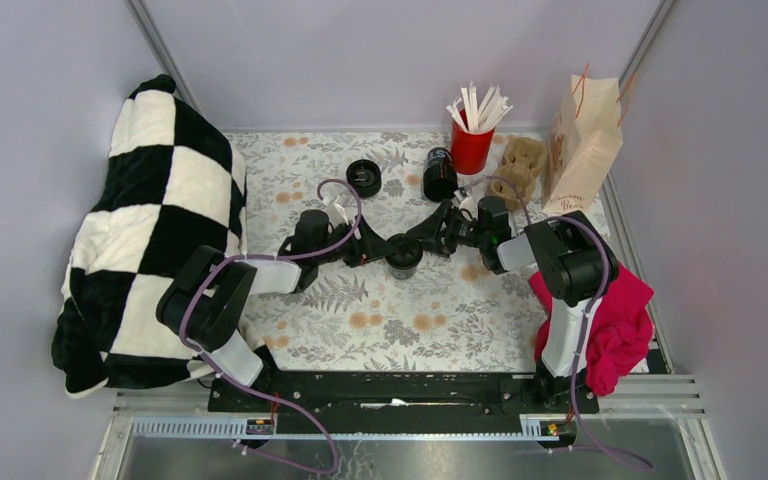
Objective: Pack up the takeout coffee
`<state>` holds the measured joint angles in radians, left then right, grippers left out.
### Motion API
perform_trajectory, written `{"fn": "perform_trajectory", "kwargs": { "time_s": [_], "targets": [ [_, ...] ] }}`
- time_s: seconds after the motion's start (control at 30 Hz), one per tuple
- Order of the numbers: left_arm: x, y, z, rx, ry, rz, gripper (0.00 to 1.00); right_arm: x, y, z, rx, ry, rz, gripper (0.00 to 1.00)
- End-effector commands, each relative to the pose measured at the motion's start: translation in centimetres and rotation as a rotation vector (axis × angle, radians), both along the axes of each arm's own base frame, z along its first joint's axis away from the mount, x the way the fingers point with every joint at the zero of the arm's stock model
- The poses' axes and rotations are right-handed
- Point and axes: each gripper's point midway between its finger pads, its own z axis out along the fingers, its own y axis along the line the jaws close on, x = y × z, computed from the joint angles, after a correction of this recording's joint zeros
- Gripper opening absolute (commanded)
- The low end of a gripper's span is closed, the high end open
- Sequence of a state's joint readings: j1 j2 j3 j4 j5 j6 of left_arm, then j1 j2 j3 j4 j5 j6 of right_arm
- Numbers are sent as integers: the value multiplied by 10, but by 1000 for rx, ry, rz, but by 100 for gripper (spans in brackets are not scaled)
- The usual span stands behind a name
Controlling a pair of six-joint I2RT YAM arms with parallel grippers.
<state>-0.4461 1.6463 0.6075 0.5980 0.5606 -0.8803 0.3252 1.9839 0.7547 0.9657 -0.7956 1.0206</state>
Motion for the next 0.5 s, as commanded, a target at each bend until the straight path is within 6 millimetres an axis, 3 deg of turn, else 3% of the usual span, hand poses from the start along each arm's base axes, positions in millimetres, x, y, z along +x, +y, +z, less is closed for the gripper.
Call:
{"fn": "perform_trajectory", "kwargs": {
  "time_s": [0.0,0.03,0.1,0.2,0.33,0.47],
  "targets": [
    [-54,55,-111,364,295,55,64,-14,-6,6,-92,50,48,79],
    [-53,55,-110,364,293,54,64,-10,-9,26,-75,9,45,81],
    [-52,54,-106,361,285,47,64,-6,-18,43,-50,-23,25,84],
    [-44,48,-92,352,261,27,69,-12,-26,37,-101,-33,47,87],
    [-25,37,-54,322,185,12,78,-22,-29,25,-117,-21,58,87],
    [-13,32,-22,311,124,-3,89,-10,-40,20,-242,-54,3,88]
  ]
}}
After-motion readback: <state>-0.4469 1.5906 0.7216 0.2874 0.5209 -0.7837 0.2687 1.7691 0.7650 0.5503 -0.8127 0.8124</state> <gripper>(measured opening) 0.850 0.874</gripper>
